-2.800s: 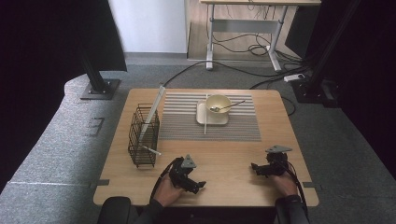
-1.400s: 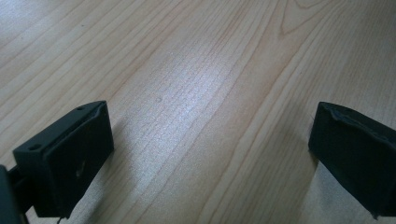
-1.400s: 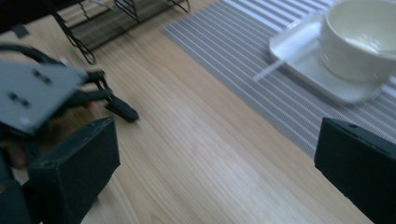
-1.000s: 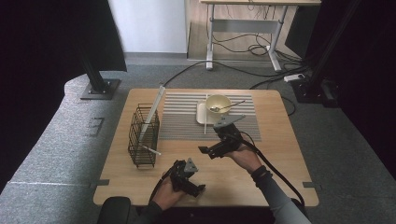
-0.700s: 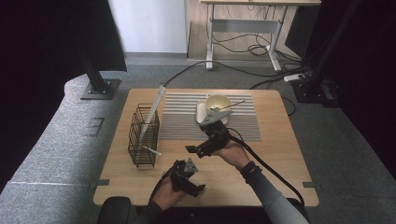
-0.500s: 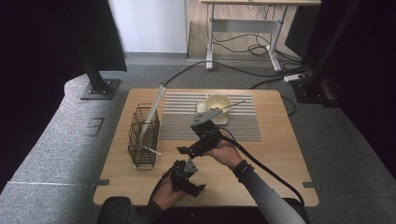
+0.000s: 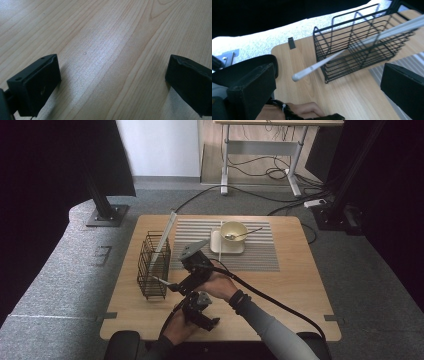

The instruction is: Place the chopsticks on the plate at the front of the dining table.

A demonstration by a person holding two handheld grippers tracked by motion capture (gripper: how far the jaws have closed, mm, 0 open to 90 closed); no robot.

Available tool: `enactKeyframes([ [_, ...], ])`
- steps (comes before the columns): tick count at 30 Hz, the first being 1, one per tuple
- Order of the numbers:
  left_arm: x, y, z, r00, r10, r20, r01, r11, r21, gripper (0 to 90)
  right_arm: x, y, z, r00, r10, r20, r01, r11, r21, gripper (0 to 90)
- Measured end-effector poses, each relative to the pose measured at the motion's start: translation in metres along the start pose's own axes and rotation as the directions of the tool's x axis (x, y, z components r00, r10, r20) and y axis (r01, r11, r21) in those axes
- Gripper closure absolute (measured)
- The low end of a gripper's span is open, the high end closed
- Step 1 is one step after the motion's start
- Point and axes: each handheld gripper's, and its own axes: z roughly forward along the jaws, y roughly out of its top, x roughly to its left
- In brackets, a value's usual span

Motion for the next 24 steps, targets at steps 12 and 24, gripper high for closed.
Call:
enactKeyframes([
  [12,0.000,0.000,0.000,1.0000,0.000,-0.003,0.000,1.0000,-0.001,0.0,-0.013,0.003,0.013,0.9938,-0.005,0.111,0.001,0.999,0.038,6.1],
  [24,0.000,0.000,0.000,1.0000,0.001,-0.001,-0.001,1.0000,0.002,0.0,-0.044,0.000,0.023,0.9813,0.027,0.191,-0.031,0.999,0.018,16.8],
])
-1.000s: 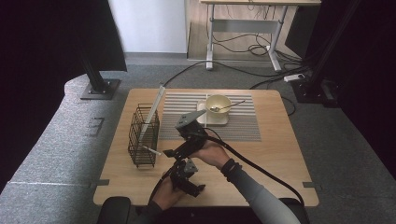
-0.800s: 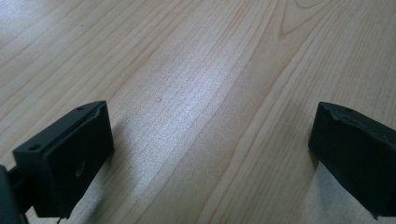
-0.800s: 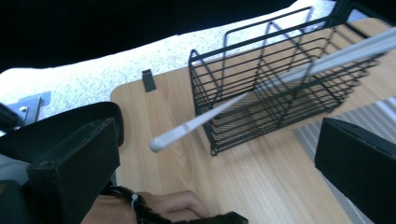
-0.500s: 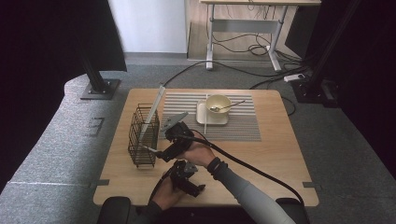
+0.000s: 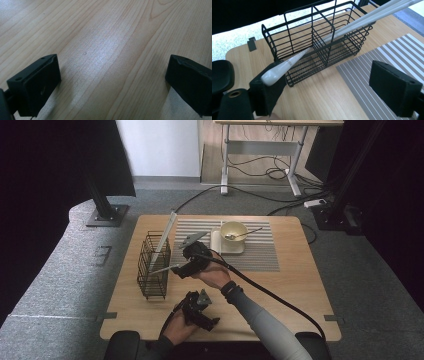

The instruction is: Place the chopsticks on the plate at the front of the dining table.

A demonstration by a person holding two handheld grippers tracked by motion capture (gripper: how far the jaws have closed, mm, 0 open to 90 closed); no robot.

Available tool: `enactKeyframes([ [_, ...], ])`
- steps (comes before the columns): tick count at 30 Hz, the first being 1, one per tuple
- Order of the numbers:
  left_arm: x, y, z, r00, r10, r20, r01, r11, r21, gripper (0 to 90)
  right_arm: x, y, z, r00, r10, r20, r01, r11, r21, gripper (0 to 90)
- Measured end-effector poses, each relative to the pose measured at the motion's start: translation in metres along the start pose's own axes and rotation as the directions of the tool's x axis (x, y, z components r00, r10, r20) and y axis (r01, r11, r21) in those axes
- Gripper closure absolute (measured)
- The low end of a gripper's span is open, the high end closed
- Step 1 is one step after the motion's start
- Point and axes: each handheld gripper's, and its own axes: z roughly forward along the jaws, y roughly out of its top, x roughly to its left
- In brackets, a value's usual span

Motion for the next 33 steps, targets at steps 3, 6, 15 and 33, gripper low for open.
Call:
enactKeyframes([
  [3,0.000,0.000,0.000,1.0000,-0.003,0.000,0.003,1.0000,0.000,0.0,-0.003,-0.002,0.005,0.9999,0.001,-0.016,-0.001,1.000,-0.013,28.9],
  [6,0.000,0.000,0.000,1.0000,-0.002,0.000,0.002,1.0000,-0.001,0.0,-0.001,-0.004,0.009,0.9986,0.012,-0.051,-0.014,0.999,-0.031,38.8],
  [15,0.000,0.000,0.000,1.0000,-0.003,0.000,0.003,1.0000,-0.001,0.0,0.002,-0.002,0.015,0.9981,-0.025,-0.056,0.020,0.996,-0.086,71.0],
  [33,0.000,0.000,0.000,1.0000,-0.001,0.000,0.001,1.0000,-0.003,0.0,0.001,0.007,-0.010,0.9926,-0.058,-0.107,0.048,0.995,-0.092,82.5],
])
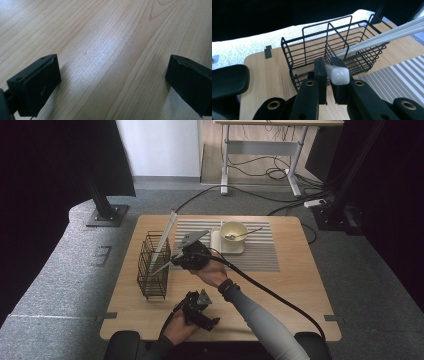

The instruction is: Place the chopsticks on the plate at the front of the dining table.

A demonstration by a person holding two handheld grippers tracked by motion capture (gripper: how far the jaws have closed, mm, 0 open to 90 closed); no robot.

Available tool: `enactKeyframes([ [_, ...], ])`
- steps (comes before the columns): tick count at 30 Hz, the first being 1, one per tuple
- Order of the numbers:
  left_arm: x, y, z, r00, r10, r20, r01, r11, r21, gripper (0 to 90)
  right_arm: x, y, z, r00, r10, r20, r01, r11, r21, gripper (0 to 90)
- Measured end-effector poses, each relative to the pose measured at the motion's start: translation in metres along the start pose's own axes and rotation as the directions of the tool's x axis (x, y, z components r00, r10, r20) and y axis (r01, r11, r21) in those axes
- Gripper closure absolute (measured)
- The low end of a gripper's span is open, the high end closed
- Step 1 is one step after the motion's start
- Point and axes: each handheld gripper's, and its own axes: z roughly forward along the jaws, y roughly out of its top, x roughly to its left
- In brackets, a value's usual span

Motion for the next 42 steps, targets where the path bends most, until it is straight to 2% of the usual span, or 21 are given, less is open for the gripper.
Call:
enactKeyframes([
  [5,0.001,0.000,0.000,1.0000,0.002,-0.002,-0.002,1.0000,0.006,0.0,-0.002,0.007,-0.019,0.9996,0.012,-0.024,-0.012,1.000,-0.006,82.6],
  [6,0.001,0.001,0.000,0.9999,-0.011,-0.010,0.011,0.9999,0.003,0.0,-0.002,0.008,-0.022,0.9996,0.015,-0.026,-0.015,1.000,-0.006,82.6],
  [10,0.001,0.001,0.000,0.9997,-0.016,-0.016,0.016,0.9999,0.004,0.0,-0.001,0.013,-0.037,0.9988,0.026,-0.042,-0.026,1.000,-0.006,82.5],
  [18,0.001,0.001,0.000,0.9997,-0.017,-0.019,0.017,0.9998,0.001,0.0,0.002,0.022,-0.068,0.9990,0.020,-0.041,-0.021,1.000,-0.021,82.6],
  [26,0.000,0.001,0.000,0.9997,-0.018,-0.019,0.018,0.9998,0.001,0.0,-0.001,0.031,-0.109,0.9996,0.025,-0.015,-0.026,0.997,-0.070,82.6],
  [32,0.001,0.001,0.000,0.9997,-0.015,-0.018,0.015,0.9999,0.003,0.0,-0.004,0.028,-0.136,0.9993,0.027,0.026,-0.025,0.996,-0.085,82.7],
  [42,0.002,0.000,0.000,0.9999,-0.010,-0.009,0.010,0.9999,-0.001,0.0,-0.012,0.009,-0.160,0.9963,0.039,0.077,-0.034,0.997,-0.074,82.7],
])
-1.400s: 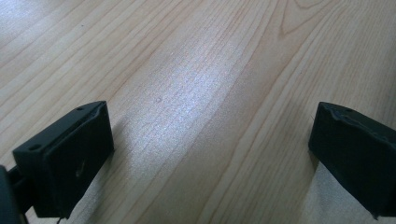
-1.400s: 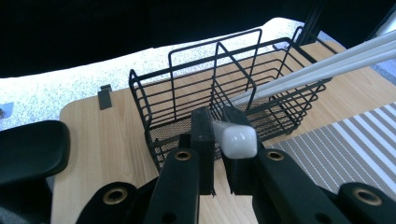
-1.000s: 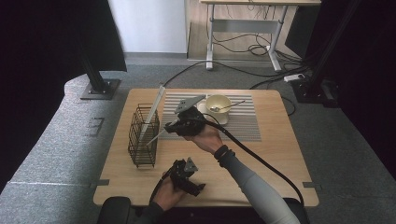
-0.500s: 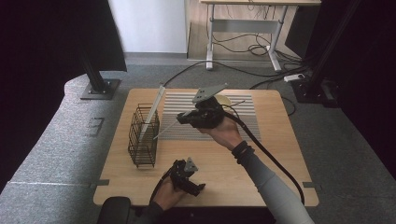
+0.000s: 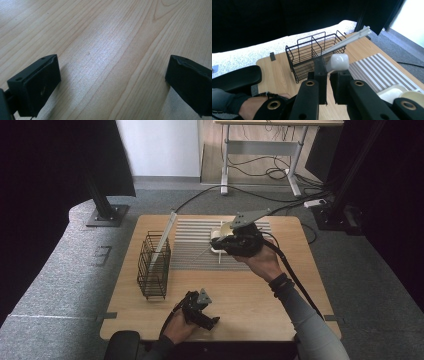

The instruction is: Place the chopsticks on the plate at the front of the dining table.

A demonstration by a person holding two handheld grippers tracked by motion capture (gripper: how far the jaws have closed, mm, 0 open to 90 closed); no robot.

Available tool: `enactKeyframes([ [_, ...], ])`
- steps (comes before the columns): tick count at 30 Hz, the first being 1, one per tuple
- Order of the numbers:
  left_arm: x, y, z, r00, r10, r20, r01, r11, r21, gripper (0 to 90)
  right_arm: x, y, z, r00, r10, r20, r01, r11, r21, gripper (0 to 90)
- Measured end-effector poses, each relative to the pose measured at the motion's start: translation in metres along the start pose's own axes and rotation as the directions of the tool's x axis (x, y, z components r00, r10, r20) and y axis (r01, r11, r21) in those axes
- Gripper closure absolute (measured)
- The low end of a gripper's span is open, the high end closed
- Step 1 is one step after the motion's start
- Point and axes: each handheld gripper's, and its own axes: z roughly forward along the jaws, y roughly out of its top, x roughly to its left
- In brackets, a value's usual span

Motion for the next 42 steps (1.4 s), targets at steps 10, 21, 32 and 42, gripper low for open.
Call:
enactKeyframes([
  [10,0.010,0.002,-0.013,1.0000,-0.003,0.004,0.003,0.9995,-0.031,0.0,-0.007,-0.032,-0.016,0.9995,0.022,0.024,-0.022,1.000,0.002,82.7],
  [21,0.028,0.020,-0.037,0.9996,0.025,-0.012,-0.027,0.9897,-0.141,14.1,-0.003,-0.060,-0.020,0.9996,0.025,0.012,-0.025,1.000,0.017,82.7],
  [32,0.030,0.035,-0.041,0.9951,0.096,-0.020,-0.099,0.9786,-0.181,32.6,0.007,-0.078,-0.010,0.9989,0.032,-0.033,-0.029,0.998,0.062,82.7],
  [42,0.030,0.032,-0.046,0.9955,0.095,0.003,-0.091,0.9642,-0.249,77.0,0.011,-0.082,0.003,0.9969,0.038,-0.068,-0.032,0.995,0.096,82.6],
])
